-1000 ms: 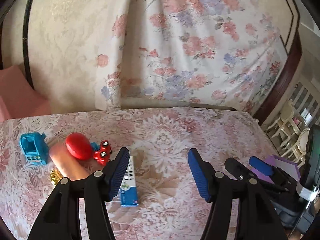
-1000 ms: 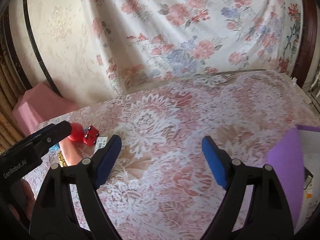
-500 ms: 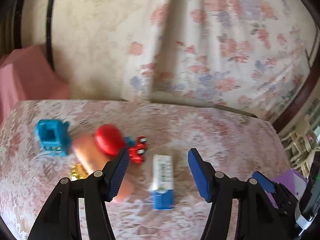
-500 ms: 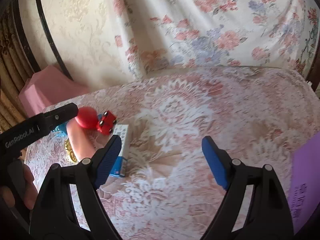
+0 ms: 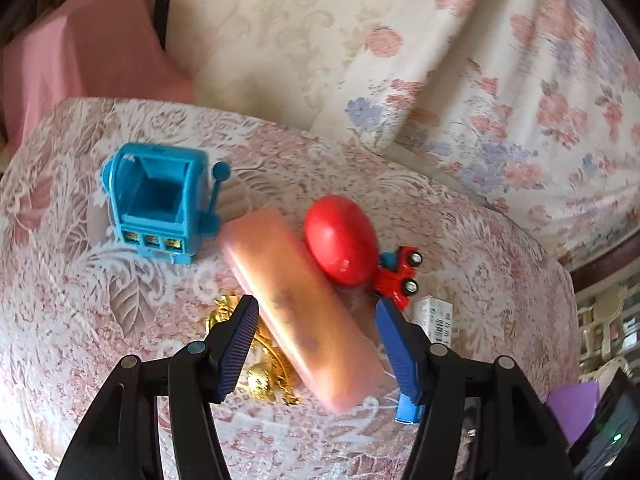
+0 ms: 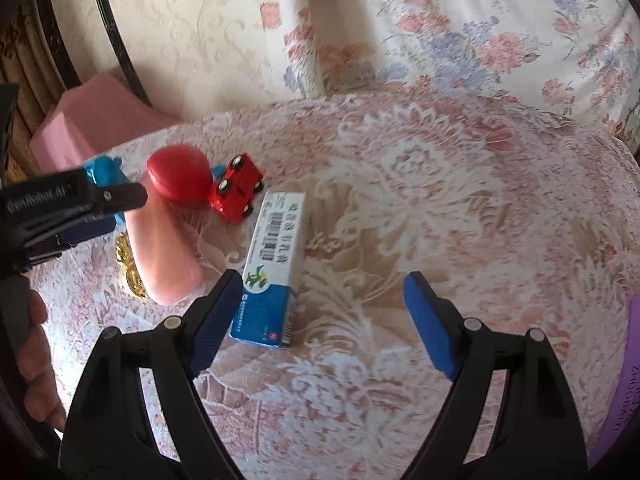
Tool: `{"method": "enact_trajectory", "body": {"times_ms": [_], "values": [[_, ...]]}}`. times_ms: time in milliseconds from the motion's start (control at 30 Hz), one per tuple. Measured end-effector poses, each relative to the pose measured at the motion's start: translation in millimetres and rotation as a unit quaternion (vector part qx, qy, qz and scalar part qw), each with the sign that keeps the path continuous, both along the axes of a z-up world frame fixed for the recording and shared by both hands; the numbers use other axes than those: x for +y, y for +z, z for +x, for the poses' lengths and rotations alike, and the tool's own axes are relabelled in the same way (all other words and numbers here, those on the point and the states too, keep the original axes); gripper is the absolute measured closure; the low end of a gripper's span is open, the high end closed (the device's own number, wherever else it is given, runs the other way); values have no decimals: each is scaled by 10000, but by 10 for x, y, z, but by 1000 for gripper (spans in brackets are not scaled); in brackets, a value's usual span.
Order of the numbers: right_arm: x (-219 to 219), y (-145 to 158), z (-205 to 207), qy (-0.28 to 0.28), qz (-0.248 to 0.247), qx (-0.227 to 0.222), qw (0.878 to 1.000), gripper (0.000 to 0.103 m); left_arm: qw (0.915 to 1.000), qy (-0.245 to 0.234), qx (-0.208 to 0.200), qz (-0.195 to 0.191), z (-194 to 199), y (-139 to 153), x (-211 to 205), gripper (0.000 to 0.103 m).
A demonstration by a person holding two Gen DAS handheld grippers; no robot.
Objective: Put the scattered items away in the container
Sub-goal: 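Grasp the blue-white medicine box with right tool while left tool reaches pink soap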
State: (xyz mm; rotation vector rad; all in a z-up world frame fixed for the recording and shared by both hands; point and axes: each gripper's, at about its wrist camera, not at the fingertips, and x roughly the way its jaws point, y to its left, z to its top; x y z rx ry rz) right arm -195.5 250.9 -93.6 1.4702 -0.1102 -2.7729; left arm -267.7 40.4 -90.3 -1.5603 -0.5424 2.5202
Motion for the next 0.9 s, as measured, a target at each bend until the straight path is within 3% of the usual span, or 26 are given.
{"method": "enact_trajectory", "body": {"times_ms": [167, 367, 600, 900], "values": [[-93, -125, -40, 54, 84, -101, 9999, 19, 9999, 33, -126, 108, -35, -70, -13, 41], [-136, -228, -71, 30, 169, -125, 9998, 19, 9998, 55, -193, -62, -63, -155, 68, 41], [-191, -360, -100, 39, 299, -215, 9993, 19, 9975, 108, -109, -692, -80, -246, 248, 41], [-155, -374, -82, -3, 442, -166, 9989, 20, 9879, -465, 28, -1478, -26, -227, 491, 43]]}}
